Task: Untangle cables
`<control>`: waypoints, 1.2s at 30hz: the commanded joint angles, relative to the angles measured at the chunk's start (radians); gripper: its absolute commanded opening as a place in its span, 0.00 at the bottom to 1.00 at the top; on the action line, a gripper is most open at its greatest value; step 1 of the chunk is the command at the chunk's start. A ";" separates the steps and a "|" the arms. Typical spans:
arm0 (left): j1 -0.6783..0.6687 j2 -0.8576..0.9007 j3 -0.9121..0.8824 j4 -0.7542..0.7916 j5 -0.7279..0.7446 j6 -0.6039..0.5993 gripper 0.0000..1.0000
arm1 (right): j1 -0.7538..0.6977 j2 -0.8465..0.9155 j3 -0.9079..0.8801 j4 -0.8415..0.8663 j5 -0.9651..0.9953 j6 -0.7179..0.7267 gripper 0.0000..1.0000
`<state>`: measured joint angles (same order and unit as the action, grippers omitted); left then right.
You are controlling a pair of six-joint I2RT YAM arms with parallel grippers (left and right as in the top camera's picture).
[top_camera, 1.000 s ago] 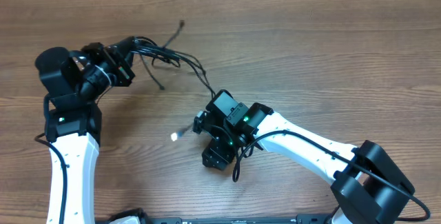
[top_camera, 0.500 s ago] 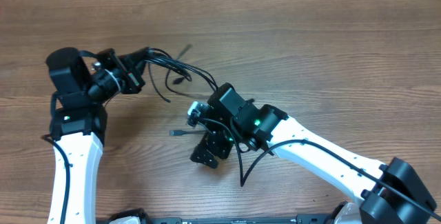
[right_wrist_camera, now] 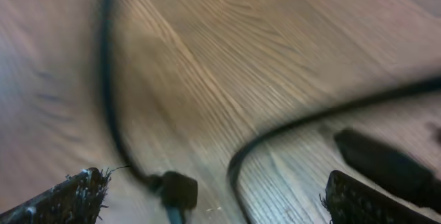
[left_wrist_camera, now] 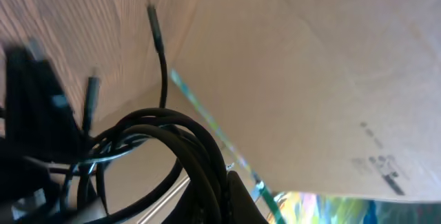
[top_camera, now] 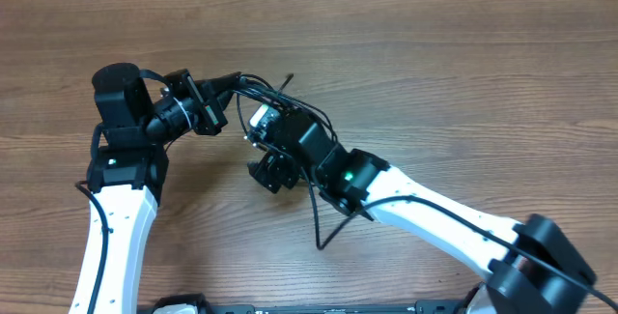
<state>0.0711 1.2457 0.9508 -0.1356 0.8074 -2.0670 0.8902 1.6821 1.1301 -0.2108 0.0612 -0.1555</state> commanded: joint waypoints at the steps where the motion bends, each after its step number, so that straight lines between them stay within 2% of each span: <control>1: -0.004 -0.006 0.014 0.046 0.100 -0.017 0.04 | -0.002 0.090 0.001 0.038 0.087 -0.010 1.00; 5: 0.000 -0.011 0.014 0.067 0.105 -0.018 0.04 | -0.003 0.126 0.001 0.064 0.092 -0.005 1.00; 8: 0.029 -0.011 0.014 0.120 0.043 -0.017 0.04 | 0.004 0.118 0.002 -0.010 0.014 0.006 1.00; 10: 0.061 -0.011 0.014 0.197 -0.009 -0.017 0.04 | 0.010 0.107 0.002 -0.093 -0.077 0.026 0.96; 13: 0.110 -0.011 0.014 0.294 -0.070 -0.017 0.04 | 0.018 0.090 0.002 -0.234 -0.229 0.061 0.78; 16: 0.150 -0.011 0.014 0.322 -0.090 -0.017 0.04 | 0.019 0.073 0.002 -0.357 -0.366 0.077 0.68; 20: 0.165 -0.011 0.014 0.319 -0.076 -0.003 0.04 | 0.019 0.043 0.002 -0.460 -0.396 0.077 0.70; 24: 0.165 -0.011 0.014 0.319 -0.075 0.061 0.05 | 0.019 -0.037 0.003 -0.494 -0.396 0.077 0.86; 28: 0.164 -0.010 0.014 0.319 -0.029 0.278 0.04 | 0.018 -0.175 0.015 -0.479 -0.393 0.078 1.00; 31: 0.164 -0.010 0.014 0.319 0.050 0.519 0.04 | 0.018 -0.296 0.018 -0.465 -0.337 0.108 1.00; 36: 0.161 -0.010 0.014 0.319 0.238 0.866 0.04 | -0.023 -0.476 0.018 -0.482 -0.200 0.265 1.00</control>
<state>0.2371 1.2457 0.9504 0.1734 0.8806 -1.5238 0.8974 1.2835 1.1309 -0.6853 -0.2295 -0.0036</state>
